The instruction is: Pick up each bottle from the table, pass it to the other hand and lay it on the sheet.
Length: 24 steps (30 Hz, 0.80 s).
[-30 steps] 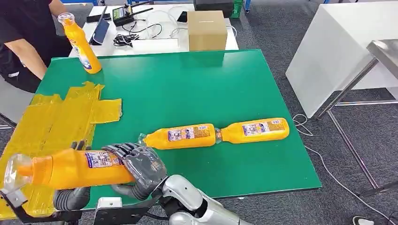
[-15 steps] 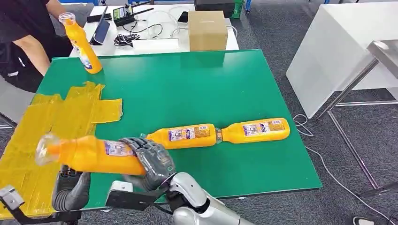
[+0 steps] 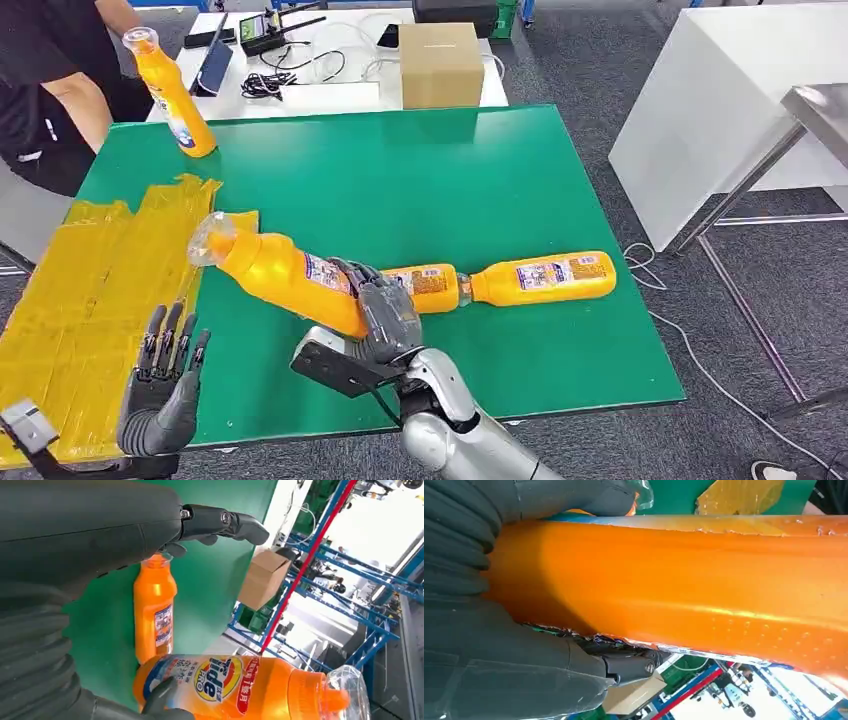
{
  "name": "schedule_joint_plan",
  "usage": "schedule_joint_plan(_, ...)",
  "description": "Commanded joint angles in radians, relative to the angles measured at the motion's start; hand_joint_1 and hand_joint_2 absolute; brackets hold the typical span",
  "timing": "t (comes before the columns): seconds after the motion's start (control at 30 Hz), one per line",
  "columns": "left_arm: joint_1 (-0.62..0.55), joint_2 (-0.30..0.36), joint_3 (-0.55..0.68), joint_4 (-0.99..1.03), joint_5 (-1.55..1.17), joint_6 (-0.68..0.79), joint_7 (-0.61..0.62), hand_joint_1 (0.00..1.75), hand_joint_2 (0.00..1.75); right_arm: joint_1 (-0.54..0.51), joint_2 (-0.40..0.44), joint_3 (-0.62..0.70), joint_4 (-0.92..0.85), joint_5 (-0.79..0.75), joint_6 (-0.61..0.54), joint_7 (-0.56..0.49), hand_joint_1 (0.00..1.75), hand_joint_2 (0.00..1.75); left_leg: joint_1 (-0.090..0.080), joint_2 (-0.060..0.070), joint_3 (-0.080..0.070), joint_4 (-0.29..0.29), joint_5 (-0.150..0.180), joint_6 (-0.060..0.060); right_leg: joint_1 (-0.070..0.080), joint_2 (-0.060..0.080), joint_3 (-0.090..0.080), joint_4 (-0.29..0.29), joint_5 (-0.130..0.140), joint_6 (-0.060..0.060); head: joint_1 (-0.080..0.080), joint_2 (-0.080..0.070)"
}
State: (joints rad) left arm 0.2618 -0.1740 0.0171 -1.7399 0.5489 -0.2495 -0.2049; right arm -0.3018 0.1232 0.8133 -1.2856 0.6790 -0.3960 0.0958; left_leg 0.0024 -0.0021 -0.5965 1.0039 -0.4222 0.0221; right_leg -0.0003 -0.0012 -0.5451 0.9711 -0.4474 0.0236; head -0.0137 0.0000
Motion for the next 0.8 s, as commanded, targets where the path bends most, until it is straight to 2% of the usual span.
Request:
schedule_joint_plan(0.03, -0.047, 0.011, -0.055, 0.041, 0.007, 0.007, 0.010, 0.00, 1.75, -0.103, 0.042, 0.030, 0.189, 0.003, 0.049, 0.004, 1.75, 1.75, 0.000, 0.001, 0.002, 0.000, 0.000, -0.001, 0.000, 0.000, 0.002, 0.000, 0.000, 0.000, 0.000, 0.000)
schedule_joint_plan(0.37, -0.126, 0.000, -0.139, 0.066, 0.032, 0.039, 0.022, 0.00, 1.75, -0.196, 0.148, 0.124, 0.423, 0.037, 0.072, 0.049, 1.75, 1.75, 0.000, 0.000, 0.002, -0.001, 0.000, -0.001, 0.000, 0.000, 0.002, 0.000, 0.000, 0.000, 0.000, 0.000)
schedule_joint_plan(0.8, -0.137, 0.003, -0.126, 0.050, 0.010, 0.116, 0.001, 0.00, 1.75, -0.200, 0.166, 0.254, 0.419, 0.168, 0.094, 0.112, 1.75, 1.75, 0.000, 0.000, 0.003, -0.001, 0.000, -0.001, 0.000, -0.001, 0.003, -0.001, 0.000, 0.000, 0.000, 0.000)
